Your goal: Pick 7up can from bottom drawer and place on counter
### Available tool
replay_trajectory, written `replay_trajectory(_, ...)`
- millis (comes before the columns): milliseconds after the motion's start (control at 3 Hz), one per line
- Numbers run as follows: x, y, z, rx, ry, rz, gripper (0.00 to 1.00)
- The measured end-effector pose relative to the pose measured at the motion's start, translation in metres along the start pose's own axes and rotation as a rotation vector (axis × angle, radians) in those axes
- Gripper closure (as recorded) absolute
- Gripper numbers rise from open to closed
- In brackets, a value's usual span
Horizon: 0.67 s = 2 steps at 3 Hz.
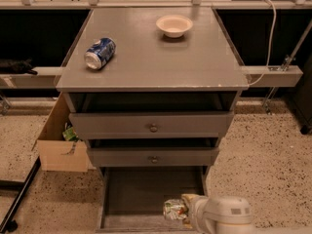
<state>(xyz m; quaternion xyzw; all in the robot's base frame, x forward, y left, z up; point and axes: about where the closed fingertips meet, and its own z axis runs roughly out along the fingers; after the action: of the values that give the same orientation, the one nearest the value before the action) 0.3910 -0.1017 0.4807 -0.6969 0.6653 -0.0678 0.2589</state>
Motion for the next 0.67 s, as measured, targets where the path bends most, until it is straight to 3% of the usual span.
replay_trajectory(333, 0.0225, -0.0141, -0.0328, 0.004, -0.017, -0.025, 1.00)
replay_trajectory(667, 0.0265, -0.0175, -0.0387, 0.003, -0.060, -0.009, 1.00)
